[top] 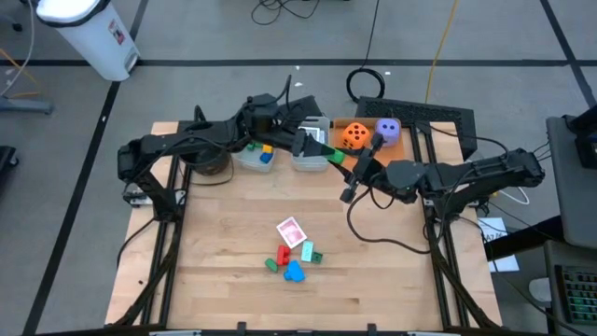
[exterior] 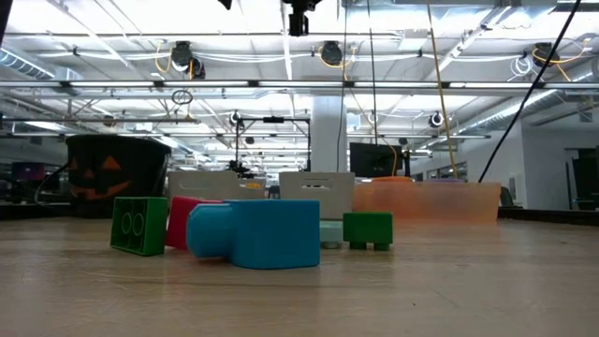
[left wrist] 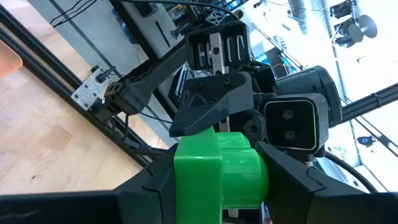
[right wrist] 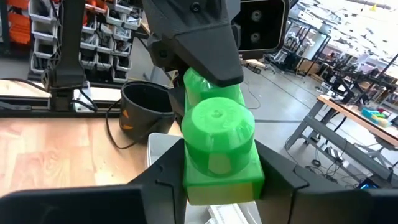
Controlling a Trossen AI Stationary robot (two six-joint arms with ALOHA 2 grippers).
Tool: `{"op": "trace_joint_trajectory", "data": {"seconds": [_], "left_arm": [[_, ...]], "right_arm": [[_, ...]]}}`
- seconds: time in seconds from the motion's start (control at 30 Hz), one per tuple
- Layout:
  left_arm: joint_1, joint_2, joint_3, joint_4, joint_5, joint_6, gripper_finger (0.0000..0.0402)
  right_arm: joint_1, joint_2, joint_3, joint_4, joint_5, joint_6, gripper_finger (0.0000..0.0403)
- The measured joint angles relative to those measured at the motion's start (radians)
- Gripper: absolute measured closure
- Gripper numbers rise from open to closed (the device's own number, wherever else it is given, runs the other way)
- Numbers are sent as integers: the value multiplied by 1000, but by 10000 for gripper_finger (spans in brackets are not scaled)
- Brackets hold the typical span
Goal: Pick & Place Toys
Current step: Put the green game piece into the left gray bin
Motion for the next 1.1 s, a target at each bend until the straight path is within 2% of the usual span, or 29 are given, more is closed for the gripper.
{"op": "trace_joint_trajectory", "data": {"seconds": [0.23,0.47,0.73,0.9,1.1], "left_arm": [[0,0,0,-2,3,2,227],[-1,0,0,-6,7,72,169],[0,0,0,-6,7,232,149],[5,0,0,-4,42,388,148],[14,0,5,-15,64,505,147]], "right_arm": [[0,0,0,2,3,4,285],[0,-1,0,18,16,24,285],[0,-1,0,5,11,49,287],[-18,-27,1,-39,-128,180,287],[-62,-67,1,-178,-364,373,287]]}}
